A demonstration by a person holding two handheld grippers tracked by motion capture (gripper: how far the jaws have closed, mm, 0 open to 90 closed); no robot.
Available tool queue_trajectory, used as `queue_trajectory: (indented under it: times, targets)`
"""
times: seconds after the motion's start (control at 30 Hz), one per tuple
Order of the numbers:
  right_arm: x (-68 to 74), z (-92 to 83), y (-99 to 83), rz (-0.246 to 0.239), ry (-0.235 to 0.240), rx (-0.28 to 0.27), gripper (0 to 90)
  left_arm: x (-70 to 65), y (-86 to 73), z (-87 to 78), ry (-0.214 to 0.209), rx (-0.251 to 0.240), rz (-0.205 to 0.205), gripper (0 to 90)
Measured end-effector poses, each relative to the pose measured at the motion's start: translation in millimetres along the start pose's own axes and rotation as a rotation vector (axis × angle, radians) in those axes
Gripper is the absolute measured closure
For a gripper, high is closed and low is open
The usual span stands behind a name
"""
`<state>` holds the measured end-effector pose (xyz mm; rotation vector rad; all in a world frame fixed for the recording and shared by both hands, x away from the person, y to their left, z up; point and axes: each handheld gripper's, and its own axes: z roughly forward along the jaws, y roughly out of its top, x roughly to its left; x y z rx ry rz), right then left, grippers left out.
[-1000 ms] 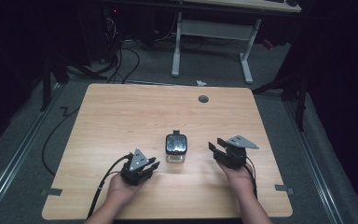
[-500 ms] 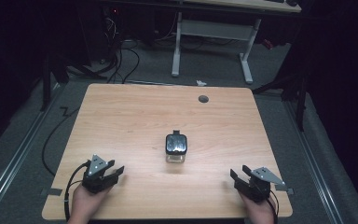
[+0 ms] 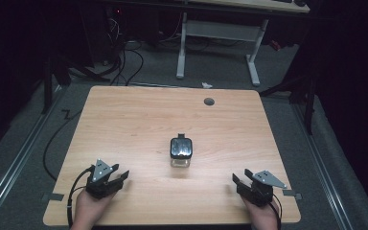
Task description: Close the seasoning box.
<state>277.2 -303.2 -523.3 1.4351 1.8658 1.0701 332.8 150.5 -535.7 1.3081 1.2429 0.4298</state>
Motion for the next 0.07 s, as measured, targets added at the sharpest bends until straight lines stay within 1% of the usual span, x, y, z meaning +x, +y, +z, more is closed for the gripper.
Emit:
queue_trajectory:
  times: [0.07]
  targets:
    - [0.1,0.3,0.0,-0.003,0.004,0.001,43.5,0.4,0.2,0.2,0.000,-0.001,0.001,50.7]
